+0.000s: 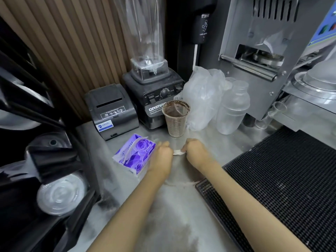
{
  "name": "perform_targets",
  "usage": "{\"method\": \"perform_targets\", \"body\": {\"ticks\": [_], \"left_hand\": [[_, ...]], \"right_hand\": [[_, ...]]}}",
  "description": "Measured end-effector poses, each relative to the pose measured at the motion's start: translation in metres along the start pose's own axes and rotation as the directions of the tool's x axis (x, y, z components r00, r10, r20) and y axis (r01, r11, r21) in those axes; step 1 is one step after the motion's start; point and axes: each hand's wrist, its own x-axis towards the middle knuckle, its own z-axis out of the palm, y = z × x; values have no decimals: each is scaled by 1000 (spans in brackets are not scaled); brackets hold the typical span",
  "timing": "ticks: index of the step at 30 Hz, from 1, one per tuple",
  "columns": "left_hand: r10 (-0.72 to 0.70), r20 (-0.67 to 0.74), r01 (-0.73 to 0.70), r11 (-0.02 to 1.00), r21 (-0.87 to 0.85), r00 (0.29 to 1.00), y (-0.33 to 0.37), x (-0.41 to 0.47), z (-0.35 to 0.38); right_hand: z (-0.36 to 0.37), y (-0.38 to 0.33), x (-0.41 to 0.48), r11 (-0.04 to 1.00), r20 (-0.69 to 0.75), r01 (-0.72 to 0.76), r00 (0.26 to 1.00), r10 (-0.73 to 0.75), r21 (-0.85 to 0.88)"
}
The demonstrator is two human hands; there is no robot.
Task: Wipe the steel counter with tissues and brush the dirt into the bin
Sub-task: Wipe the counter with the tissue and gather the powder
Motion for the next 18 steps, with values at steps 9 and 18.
{"method": "perform_targets", "body": {"ticks": [9, 18], "left_hand": [[-174, 144, 202, 956, -213, 974, -28, -103, -9], [-242, 31, 238, 911, -337, 970, -23, -55, -17]], "right_hand": [[18, -29, -88, 962, 199, 274, 942, -271, 15], [4, -29, -37, 989, 41, 150, 988, -150, 1]]}}
